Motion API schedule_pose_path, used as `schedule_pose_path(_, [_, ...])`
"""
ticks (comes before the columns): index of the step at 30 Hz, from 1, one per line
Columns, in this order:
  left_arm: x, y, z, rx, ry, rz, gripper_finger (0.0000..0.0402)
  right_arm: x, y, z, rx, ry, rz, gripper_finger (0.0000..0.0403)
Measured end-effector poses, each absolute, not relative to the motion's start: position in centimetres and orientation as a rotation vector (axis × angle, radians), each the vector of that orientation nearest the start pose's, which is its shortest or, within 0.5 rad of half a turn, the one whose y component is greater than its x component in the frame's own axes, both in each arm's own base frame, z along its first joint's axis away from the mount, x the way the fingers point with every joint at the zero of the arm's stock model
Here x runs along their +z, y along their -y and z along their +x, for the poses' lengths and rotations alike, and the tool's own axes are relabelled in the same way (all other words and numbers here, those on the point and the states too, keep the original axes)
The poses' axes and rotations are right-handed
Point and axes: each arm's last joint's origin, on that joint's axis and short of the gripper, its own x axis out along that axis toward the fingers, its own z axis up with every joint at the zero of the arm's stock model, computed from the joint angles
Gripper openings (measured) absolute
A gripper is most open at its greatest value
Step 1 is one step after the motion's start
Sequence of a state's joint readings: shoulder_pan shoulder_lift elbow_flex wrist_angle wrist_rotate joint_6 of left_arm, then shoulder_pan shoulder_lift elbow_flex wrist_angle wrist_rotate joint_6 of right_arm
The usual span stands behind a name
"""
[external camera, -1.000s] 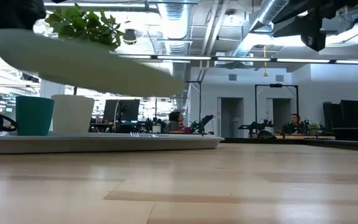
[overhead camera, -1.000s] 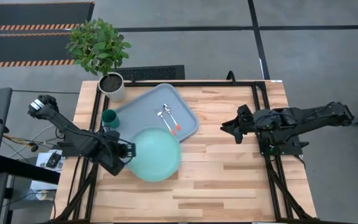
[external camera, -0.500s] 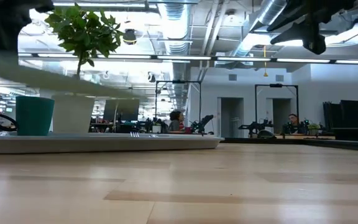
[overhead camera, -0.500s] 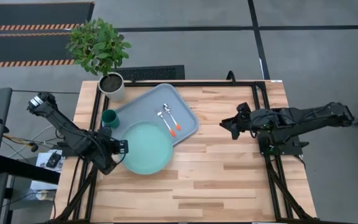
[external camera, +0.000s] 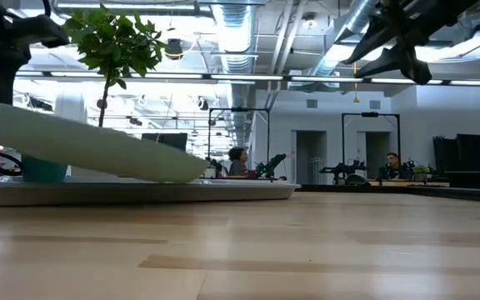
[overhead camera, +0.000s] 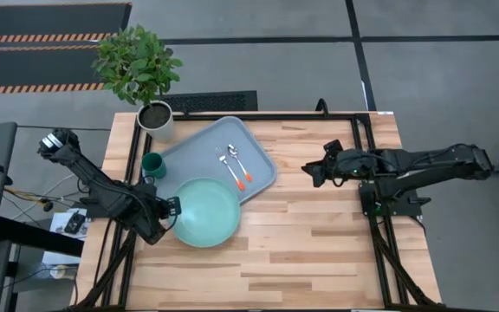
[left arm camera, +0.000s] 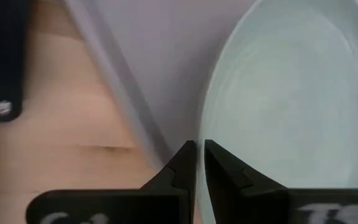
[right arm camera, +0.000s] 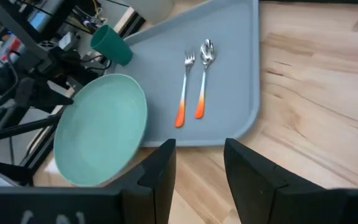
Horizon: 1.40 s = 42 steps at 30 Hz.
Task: Pick and place plate/cup/fork/spoon on tray
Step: Put the green plate on the gray serving tray
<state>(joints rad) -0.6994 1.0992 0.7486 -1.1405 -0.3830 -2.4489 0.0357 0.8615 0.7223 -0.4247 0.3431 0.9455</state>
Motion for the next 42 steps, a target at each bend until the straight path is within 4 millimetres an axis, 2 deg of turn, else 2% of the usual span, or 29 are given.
schedule_pose_path(12, [21.6, 8.8, 12.1, 1.269, -0.723, -1.255, 0.0017, 26.7, 0.3, 19.3, -0.574, -0.416, 0.836, 0.0161])
schedule_pose_path(19, [21.7, 8.9, 12.3, 1.201, -0.749, -1.205, 0.0018, 25.8, 0.2, 20.2, -0.558, -0.476, 0.816, 0.0161])
schedule_pose_path(23, [21.7, 9.2, 12.9, 1.037, -0.791, -1.072, 0.0018, 25.0, 0.0, 20.9, -0.550, -0.534, 0.802, 0.0161])
schedule_pose_path(25, [21.8, 9.7, 13.6, 0.956, -0.801, -1.090, 0.0018, 24.7, 0.0, 21.1, -0.545, -0.555, 0.801, 0.0161])
schedule_pose_path(29, [22.4, 11.2, 15.5, 0.710, -0.699, -1.087, 0.0018, 24.2, -0.1, 21.5, -0.527, -0.589, 0.786, 0.0161])
schedule_pose_path(34, [24.0, 12.7, 17.4, 0.350, -0.596, -0.805, 0.0018, 24.2, -0.2, 21.6, -0.485, -0.613, 0.769, 0.0161])
schedule_pose_path(38, [24.2, 12.4, 18.7, 0.298, -0.573, -0.696, 0.0029, 24.2, -0.3, 21.6, -0.448, -0.633, 0.747, 0.0161])
schedule_pose_path(42, [23.9, 12.3, 20.0, 0.226, -0.658, -0.612, 0.0067, 24.2, -0.4, 21.6, -0.402, -0.652, 0.733, 0.0161])
